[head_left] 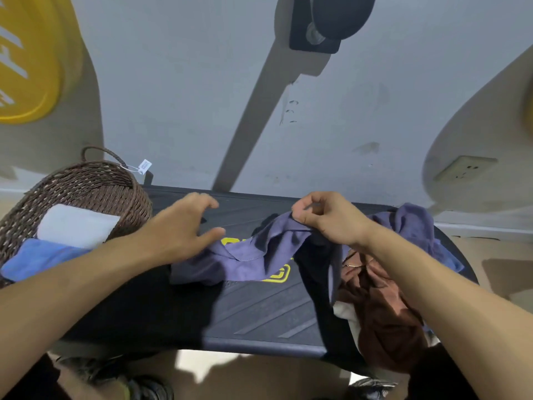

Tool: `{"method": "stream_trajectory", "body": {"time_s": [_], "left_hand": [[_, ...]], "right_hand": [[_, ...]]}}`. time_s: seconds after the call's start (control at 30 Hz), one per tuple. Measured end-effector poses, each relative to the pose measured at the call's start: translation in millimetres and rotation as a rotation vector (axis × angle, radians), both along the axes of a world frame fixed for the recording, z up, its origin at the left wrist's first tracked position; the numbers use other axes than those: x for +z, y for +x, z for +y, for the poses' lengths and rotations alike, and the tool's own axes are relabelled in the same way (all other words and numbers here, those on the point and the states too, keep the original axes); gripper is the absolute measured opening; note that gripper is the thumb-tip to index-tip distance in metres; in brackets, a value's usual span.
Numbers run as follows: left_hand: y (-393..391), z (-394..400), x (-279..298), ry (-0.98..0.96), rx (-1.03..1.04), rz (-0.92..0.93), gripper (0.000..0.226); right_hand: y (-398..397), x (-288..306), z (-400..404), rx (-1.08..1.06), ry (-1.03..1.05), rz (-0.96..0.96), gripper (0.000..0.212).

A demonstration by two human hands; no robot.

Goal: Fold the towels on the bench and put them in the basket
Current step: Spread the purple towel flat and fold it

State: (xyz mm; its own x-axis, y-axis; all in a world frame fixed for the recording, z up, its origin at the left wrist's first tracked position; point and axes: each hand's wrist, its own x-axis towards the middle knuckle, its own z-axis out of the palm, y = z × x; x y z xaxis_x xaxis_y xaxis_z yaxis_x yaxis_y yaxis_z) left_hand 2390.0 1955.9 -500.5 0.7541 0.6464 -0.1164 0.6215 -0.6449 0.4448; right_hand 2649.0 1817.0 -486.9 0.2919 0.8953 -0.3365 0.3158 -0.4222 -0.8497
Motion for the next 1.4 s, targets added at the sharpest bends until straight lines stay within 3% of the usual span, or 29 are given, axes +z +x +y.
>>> {"method": "stream_trajectory", "body": {"time_s": [0.17, 0.37, 0.5, 0.67, 0.77, 0.9, 1.0, 1.07, 1.13, 1.23, 1.4], "left_hand": [[24.3, -42.6, 10.5, -0.225, -0.058, -0.337, 0.066], [31.6, -48.3, 15.5, -0.398, 0.001, -0.438, 0.031], [29.9, -37.9, 19.4, -0.283, 0.013, -0.457, 0.021], [30.9, -28.2, 26.3, -0.163, 0.151, -0.498, 0.023], [30.0, -25.0, 33.3, -0.171, 0.174, -0.513, 0.033], [28.2, -26.9, 37.5, -0.231, 0.098, -0.52, 0.049], [28.2, -25.5, 38.9, -0.24, 0.092, -0.516, 0.052], [27.0, -20.5, 40.4, -0.181, 0.087, -0.497, 0.051], [24.8, -15.2, 42.9, -0.07, 0.067, -0.45, 0.051], [20.5, -9.3, 45.8, 0.08, 0.009, -0.379, 0.049], [17.6, -3.4, 49.4, 0.173, 0.02, -0.338, 0.049]], "right_hand": [[-26.8, 7.3, 1.1, 0.11, 0.1, 0.259, 0.032], [-37.9, 10.5, 1.1, 0.114, 0.131, 0.496, 0.036], [-33.0, 2.3, 1.0, 0.086, 0.13, 0.454, 0.034], [-32.4, -11.8, -3.7, 0.259, -0.01, 0.127, 0.027], [-42.5, -18.7, -6.2, 0.227, -0.039, 0.196, 0.041], [-54.3, -22.0, -1.0, 0.15, 0.041, 0.181, 0.014], [-51.2, -19.6, 6.1, 0.056, 0.039, 0.235, 0.015], [-44.0, -14.0, 8.8, -0.026, 0.055, 0.302, 0.016], [-32.9, -7.9, 11.0, -0.054, 0.088, 0.212, 0.018], [-18.8, -1.3, 13.9, -0.038, 0.118, 0.099, 0.017], [1.2, 15.9, 11.2, 0.056, 0.168, 0.117, 0.024]]}}
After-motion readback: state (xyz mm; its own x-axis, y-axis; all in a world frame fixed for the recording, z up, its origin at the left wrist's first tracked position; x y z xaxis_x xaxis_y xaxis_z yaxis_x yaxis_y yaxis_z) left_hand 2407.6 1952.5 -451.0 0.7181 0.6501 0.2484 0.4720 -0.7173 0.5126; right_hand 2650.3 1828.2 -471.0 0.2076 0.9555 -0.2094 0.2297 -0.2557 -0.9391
